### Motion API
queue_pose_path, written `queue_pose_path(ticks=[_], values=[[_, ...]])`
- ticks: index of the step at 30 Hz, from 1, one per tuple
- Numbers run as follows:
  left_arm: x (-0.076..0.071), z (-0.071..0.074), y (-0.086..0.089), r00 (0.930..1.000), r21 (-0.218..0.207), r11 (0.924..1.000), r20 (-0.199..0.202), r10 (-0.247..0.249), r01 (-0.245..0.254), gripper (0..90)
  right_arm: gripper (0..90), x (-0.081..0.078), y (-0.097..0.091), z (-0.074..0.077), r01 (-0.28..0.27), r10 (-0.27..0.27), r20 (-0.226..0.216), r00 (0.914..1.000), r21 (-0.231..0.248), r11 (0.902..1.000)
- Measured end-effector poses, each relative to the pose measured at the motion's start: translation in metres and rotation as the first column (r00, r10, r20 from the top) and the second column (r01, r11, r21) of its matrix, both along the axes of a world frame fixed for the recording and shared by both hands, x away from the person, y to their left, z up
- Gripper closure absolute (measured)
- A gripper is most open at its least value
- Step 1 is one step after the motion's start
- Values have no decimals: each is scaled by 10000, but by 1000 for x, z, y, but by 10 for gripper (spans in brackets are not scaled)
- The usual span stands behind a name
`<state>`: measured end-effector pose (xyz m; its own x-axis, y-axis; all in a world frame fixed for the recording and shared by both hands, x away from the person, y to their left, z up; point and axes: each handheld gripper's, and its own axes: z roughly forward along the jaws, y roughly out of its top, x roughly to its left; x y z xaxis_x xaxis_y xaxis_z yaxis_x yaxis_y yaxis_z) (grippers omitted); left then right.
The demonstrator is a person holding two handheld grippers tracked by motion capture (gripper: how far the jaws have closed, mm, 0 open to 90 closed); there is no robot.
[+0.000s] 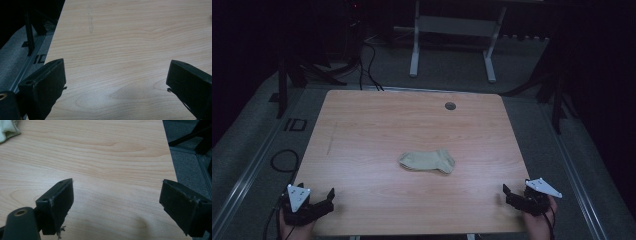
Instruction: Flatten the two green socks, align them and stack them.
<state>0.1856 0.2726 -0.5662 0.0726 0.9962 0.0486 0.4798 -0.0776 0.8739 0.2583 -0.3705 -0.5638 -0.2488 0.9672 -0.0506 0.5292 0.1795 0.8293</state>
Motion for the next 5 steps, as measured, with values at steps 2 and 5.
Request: queue_pose_path(ticks=[2, 5], values=[[0, 0, 0, 10000, -40, 10000, 0, -1, 1, 26, 122, 1, 0, -1, 36, -37, -29, 10000, -37, 10000], [-1, 0, 1, 10000, -74, 10000, 13, -1, 1, 26, 122, 1, -1, -1, 32, -32, -37, 10000, -36, 10000]])
